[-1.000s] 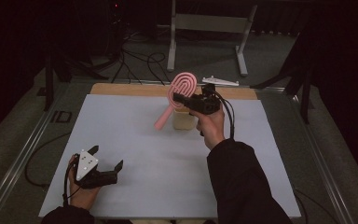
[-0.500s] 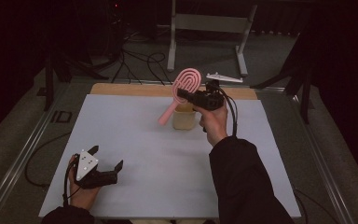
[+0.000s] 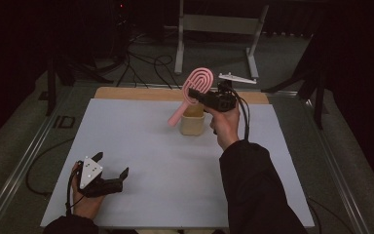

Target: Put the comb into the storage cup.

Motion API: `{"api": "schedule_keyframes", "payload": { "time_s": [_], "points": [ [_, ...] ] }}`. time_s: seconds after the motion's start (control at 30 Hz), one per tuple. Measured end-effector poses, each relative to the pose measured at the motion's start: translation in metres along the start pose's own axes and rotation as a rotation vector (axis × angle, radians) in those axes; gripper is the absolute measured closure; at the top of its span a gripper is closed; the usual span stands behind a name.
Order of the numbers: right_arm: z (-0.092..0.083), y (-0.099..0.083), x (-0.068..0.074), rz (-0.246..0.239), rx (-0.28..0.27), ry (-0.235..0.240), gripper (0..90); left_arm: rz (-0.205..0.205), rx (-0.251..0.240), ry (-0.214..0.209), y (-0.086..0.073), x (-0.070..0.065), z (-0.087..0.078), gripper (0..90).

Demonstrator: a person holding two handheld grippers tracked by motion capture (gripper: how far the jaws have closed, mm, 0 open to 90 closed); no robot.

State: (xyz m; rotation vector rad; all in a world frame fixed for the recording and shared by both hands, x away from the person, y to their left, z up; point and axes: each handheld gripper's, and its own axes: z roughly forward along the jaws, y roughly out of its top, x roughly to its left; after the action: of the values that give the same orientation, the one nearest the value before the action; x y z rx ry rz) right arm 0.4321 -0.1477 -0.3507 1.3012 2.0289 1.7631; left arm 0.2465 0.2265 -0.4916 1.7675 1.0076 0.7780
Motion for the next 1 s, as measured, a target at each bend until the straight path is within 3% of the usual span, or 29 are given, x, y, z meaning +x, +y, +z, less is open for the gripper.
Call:
{"api": "schedule_keyframes", "payload": {
  "time_s": [1.0],
  "points": [
    [-0.005, 0.014, -0.01, 0.002, -0.031, -0.066, 63.4, -0.002, 0.0, -0.002, 0.0, 0.0, 0.0, 0.2]
  ]
}}
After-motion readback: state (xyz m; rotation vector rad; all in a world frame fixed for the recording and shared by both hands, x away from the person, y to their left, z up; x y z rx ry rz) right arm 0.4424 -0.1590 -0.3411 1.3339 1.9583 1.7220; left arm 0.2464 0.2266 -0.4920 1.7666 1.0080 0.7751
